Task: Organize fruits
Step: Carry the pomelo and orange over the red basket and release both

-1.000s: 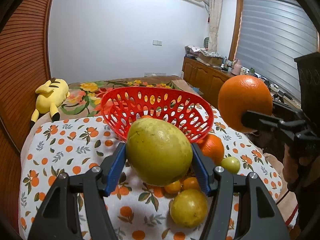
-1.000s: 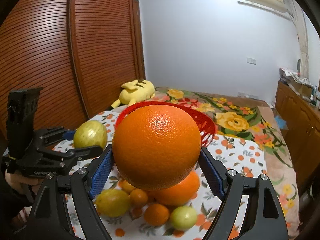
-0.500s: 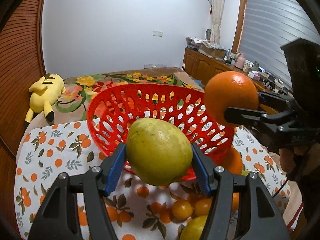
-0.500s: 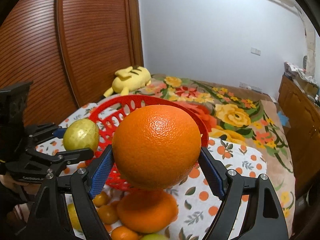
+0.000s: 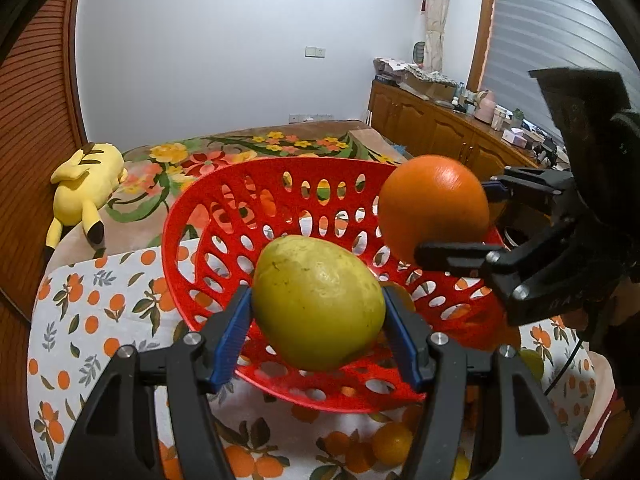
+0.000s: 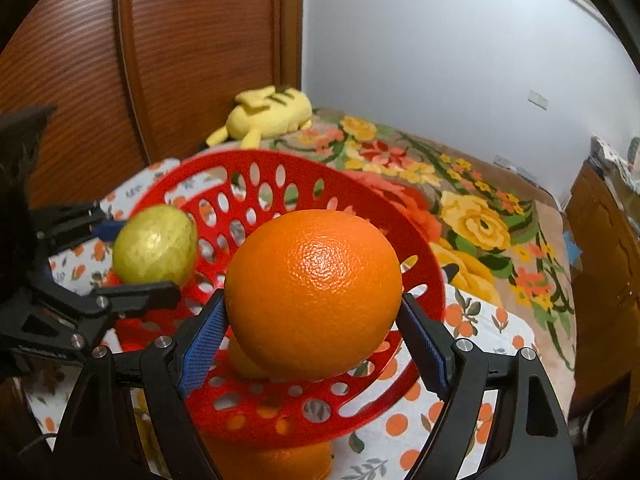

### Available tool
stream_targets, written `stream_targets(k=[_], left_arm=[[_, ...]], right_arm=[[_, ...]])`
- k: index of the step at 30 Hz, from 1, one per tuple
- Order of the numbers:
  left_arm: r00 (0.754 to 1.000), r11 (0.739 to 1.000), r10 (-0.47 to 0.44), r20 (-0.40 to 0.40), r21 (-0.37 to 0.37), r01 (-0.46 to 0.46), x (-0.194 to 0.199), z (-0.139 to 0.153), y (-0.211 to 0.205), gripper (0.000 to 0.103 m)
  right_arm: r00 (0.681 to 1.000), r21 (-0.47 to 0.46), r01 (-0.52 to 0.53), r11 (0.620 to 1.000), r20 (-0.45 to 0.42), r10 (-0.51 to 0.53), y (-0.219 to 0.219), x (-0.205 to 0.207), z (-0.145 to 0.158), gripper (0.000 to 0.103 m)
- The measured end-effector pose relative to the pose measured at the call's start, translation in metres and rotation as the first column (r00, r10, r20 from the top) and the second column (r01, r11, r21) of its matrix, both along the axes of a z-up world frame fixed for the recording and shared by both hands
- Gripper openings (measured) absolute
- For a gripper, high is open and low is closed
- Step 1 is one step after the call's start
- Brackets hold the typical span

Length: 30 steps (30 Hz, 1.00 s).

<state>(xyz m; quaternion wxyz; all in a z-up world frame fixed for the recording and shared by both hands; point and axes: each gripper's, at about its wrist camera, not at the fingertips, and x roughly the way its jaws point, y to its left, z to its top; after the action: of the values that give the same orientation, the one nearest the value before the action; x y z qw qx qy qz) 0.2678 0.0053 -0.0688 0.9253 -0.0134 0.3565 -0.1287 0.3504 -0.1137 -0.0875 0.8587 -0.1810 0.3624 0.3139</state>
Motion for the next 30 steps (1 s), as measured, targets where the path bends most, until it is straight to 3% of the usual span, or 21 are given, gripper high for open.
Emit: stream_targets(k=[12, 22, 30], left_arm=[[1.0, 1.0, -0.004, -0.009, 0.023, 0.005, 0.006, -0.001, -0.002, 0.063], [1.0, 0.999, -0.002, -0.016, 0.043, 0.003, 0.008, -0.001, -0.002, 0.063], [1.0, 1.0, -0.001, -0.005, 0.012, 0.001, 0.006, 0.006, -0.001, 0.064]], right_arm=[[0.998, -0.108, -0.048, 0.993, -0.05, 0.042, 0.015, 0.01, -0.021, 0.085], [0.999, -0.14, -0.023, 0.99, -0.029, 0.02, 0.018, 0.017, -0.025, 0.086], [1.0, -0.075, 0.0, 0.997, -0.006, -0.001, 0.012, 0.02, -0.009, 0.085]])
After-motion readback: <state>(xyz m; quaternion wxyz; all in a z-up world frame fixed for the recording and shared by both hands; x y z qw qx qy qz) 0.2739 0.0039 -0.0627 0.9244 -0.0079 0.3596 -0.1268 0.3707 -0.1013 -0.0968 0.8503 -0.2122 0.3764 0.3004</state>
